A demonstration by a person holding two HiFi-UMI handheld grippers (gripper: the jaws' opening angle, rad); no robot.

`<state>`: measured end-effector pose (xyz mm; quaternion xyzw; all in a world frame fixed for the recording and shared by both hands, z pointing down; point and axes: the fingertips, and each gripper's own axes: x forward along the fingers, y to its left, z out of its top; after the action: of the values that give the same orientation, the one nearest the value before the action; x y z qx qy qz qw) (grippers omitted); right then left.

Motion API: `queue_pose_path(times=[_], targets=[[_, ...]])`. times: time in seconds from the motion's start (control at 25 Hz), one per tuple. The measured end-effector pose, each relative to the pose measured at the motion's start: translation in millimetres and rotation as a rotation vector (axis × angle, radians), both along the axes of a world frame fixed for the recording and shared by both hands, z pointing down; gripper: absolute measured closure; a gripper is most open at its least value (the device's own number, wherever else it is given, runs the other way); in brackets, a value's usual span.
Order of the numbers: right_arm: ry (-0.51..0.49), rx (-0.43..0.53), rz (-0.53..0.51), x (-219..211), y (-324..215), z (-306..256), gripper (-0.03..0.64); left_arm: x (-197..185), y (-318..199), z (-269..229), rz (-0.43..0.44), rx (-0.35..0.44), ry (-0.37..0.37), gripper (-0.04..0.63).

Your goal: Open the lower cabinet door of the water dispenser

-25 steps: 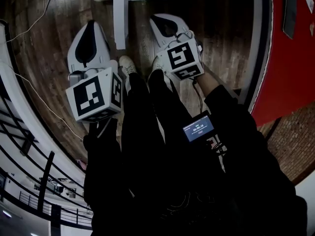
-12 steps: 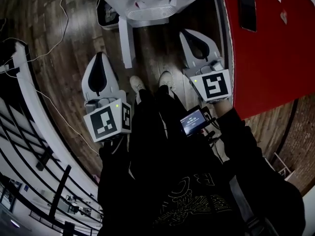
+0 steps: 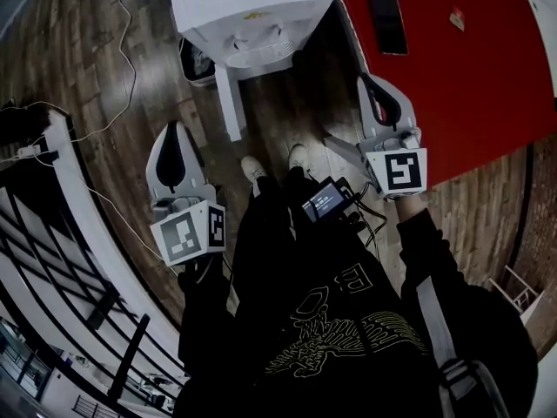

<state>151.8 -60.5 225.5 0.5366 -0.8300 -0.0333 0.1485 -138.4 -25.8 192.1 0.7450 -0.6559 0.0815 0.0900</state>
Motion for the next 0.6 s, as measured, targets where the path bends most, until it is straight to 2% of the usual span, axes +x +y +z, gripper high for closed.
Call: queue_pose_path(times=[0.28,0.44,0.6], targets=[[-0.006,0.137,0.072,18,5,-89,0.618,-7,7,-45,0.018,0.046,-0.007,0.588],[-0.044,0.195,0.113,21,16,-136,0.618,-8,9,-77,0.028,0.098,0.021,0.588],[-0.099,0.297,0.12,15,23,-193,0.618,-7,4,-119,0.043,0.176,0.043,0.588]])
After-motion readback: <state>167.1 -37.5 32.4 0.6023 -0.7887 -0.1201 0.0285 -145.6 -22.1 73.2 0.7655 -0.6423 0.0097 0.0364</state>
